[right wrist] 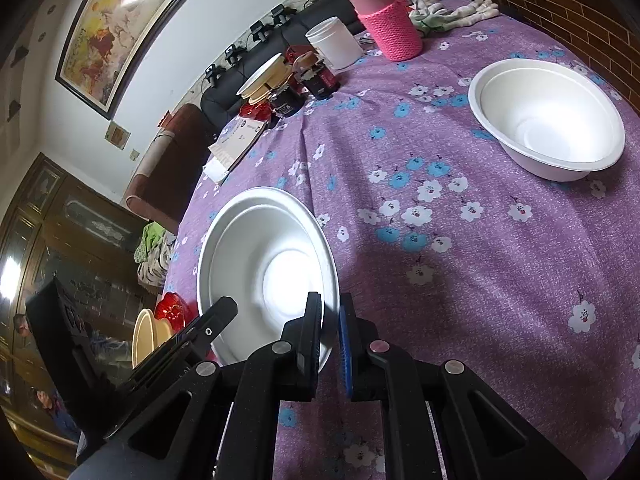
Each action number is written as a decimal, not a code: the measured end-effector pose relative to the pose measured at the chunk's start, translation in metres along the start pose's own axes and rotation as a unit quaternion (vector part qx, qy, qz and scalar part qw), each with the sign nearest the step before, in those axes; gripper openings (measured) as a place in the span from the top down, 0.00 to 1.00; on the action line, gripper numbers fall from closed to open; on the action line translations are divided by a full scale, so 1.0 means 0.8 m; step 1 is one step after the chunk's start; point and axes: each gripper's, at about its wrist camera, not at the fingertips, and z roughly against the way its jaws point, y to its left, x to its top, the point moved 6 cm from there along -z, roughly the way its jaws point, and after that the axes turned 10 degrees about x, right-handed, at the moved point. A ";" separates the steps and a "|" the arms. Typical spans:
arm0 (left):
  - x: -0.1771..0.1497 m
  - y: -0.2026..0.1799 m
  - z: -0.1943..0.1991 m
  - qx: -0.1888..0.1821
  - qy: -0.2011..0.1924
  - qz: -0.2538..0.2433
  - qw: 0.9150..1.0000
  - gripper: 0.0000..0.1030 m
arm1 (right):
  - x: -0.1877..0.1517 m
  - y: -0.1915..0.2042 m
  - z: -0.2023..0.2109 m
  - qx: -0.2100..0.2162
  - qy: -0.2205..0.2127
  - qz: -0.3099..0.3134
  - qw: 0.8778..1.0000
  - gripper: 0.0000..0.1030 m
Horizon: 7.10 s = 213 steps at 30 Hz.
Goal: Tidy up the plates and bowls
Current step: 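Lift and carry the white foam bowl with the left tool toward the stack, then lower the white foam bowl onto the stacked bowls and open the left tool, then move both tools back toward the last white foam bowl, then grasp the rim of the last white foam bowl with the left tool, then lift and carry the white foam bowl with the left tool over the stack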
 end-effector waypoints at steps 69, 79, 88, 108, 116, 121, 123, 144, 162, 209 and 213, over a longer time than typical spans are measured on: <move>-0.049 0.336 0.046 0.184 -0.012 0.222 0.958 0.89 | -0.111 0.283 -0.218 0.114 0.179 0.181 0.960 0.88; -0.051 0.339 0.054 0.189 -0.016 0.229 0.955 0.78 | -0.109 0.284 -0.211 0.111 0.169 0.184 0.962 0.87; -0.039 0.326 0.079 0.202 -0.050 0.215 0.954 0.49 | -0.096 0.281 -0.190 0.141 0.148 0.156 0.966 0.36; 0.002 0.165 0.059 0.144 -0.049 0.070 0.986 0.35 | -0.025 0.134 -0.076 0.110 0.056 0.067 0.990 0.15; 0.000 0.100 0.035 0.113 -0.023 0.016 0.993 0.24 | -0.012 0.057 -0.040 0.079 0.029 0.019 0.996 0.00; -0.001 0.072 0.022 0.109 -0.007 -0.010 0.994 0.24 | -0.011 0.026 -0.032 0.062 0.029 0.005 0.998 0.00; -0.002 0.064 0.020 0.107 -0.005 -0.015 0.994 0.23 | -0.009 0.017 -0.027 0.058 0.026 0.001 0.998 0.00; 0.008 -0.092 -0.020 0.011 0.046 -0.098 0.994 0.23 | 0.015 -0.079 0.097 0.012 -0.034 -0.032 0.999 0.00; 0.056 -0.254 -0.066 -0.055 0.044 -0.101 0.992 0.23 | 0.105 -0.213 0.143 0.007 -0.125 -0.177 0.976 0.00; 0.026 -0.144 -0.027 0.009 -0.005 -0.079 0.997 0.86 | 0.055 -0.106 0.089 -0.044 -0.083 -0.060 0.994 0.91; 0.021 -0.099 -0.020 0.019 -0.005 -0.053 0.998 0.86 | 0.041 -0.072 0.068 -0.033 -0.067 -0.037 0.997 0.91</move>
